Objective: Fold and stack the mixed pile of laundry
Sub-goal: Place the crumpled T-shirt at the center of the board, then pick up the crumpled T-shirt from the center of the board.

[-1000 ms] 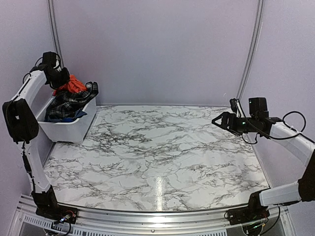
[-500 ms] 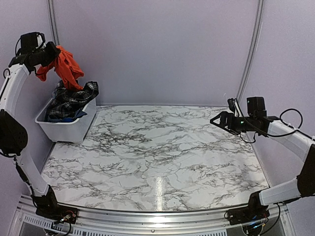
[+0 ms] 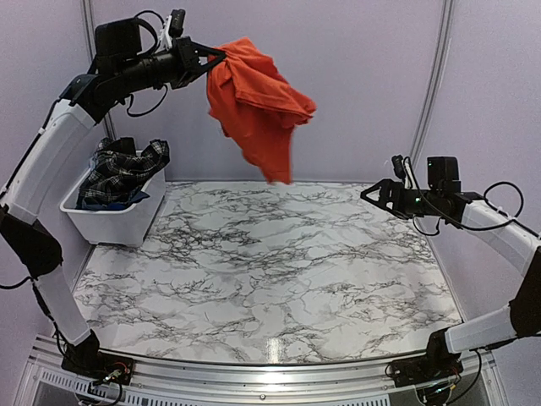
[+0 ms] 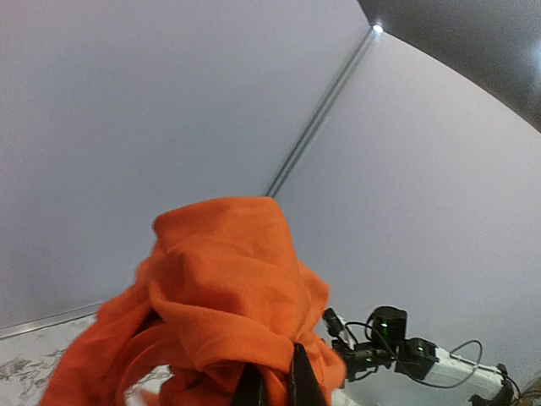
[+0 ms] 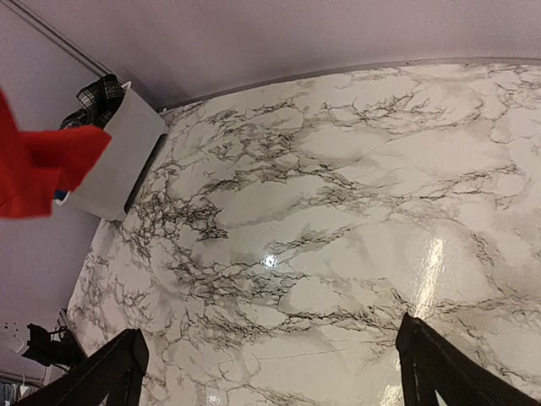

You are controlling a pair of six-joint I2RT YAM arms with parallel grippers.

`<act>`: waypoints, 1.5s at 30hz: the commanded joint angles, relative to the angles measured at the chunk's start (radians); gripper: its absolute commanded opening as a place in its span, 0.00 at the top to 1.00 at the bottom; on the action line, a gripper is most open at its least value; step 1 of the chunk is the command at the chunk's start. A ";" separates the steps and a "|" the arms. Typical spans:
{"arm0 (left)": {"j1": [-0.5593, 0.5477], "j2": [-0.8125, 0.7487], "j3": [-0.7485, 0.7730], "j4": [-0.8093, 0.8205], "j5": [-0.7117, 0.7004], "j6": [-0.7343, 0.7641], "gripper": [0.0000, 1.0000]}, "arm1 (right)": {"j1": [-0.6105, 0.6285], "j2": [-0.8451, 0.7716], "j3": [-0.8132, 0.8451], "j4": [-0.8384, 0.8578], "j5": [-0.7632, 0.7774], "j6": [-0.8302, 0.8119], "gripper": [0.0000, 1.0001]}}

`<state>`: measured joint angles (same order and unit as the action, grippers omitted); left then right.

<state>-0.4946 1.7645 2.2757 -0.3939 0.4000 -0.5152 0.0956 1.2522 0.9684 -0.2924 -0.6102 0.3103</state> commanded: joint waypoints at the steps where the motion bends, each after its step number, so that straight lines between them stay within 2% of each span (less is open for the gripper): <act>1: -0.047 -0.047 -0.022 0.103 0.051 -0.040 1.00 | -0.008 0.009 0.055 0.020 -0.031 -0.020 0.01; 4: -0.048 -0.146 -0.277 0.102 0.045 -0.017 1.00 | -0.007 -0.004 0.054 0.000 -0.023 -0.035 0.01; 5: -0.040 -0.191 -0.386 0.093 0.039 0.013 0.85 | -0.007 -0.009 0.052 -0.011 -0.017 -0.042 0.01; 7: -0.003 -0.276 -0.637 0.027 -0.091 0.027 0.16 | -0.008 -0.022 0.048 -0.049 0.001 -0.063 0.02; 8: 0.027 -0.325 -0.738 0.002 -0.143 0.026 0.03 | -0.008 -0.030 0.042 -0.063 0.011 -0.071 0.01; 9: 0.066 -0.353 -0.827 -0.030 -0.185 0.023 0.01 | -0.008 -0.039 0.031 -0.073 0.013 -0.078 0.02; 11: 0.116 -0.399 -0.968 -0.059 -0.199 0.056 0.01 | -0.007 -0.056 0.012 -0.094 0.020 -0.091 0.02; 16: 0.084 -0.474 -1.163 -0.087 -0.196 0.140 0.01 | 0.023 -0.077 -0.037 -0.121 0.004 -0.098 0.02; 22: 0.031 -0.551 -1.302 -0.159 -0.157 0.230 0.01 | 0.209 -0.033 -0.083 -0.066 0.001 -0.039 0.04; 29: -0.055 -0.571 -1.483 -0.202 -0.154 0.151 0.27 | 0.456 0.068 -0.103 0.062 0.035 0.065 0.06; 33: -0.100 -0.505 -1.479 -0.201 -0.212 0.101 0.31 | 0.566 0.168 -0.070 0.113 0.048 0.094 0.07; 38: -0.113 -0.390 -1.508 -0.190 -0.224 0.026 0.42 | 0.682 0.306 0.008 0.131 0.055 0.109 0.08; 42: -0.122 -0.369 -1.529 -0.168 -0.223 0.008 0.45 | 0.730 0.398 0.066 0.136 0.049 0.117 0.10; 45: -0.133 -0.347 -1.549 -0.114 -0.168 -0.004 0.45 | 0.737 0.423 0.070 0.162 0.037 0.133 0.10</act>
<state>-0.6136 1.3933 0.7486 -0.5682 0.1905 -0.4843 0.8177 1.6520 0.9936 -0.1833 -0.5678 0.4168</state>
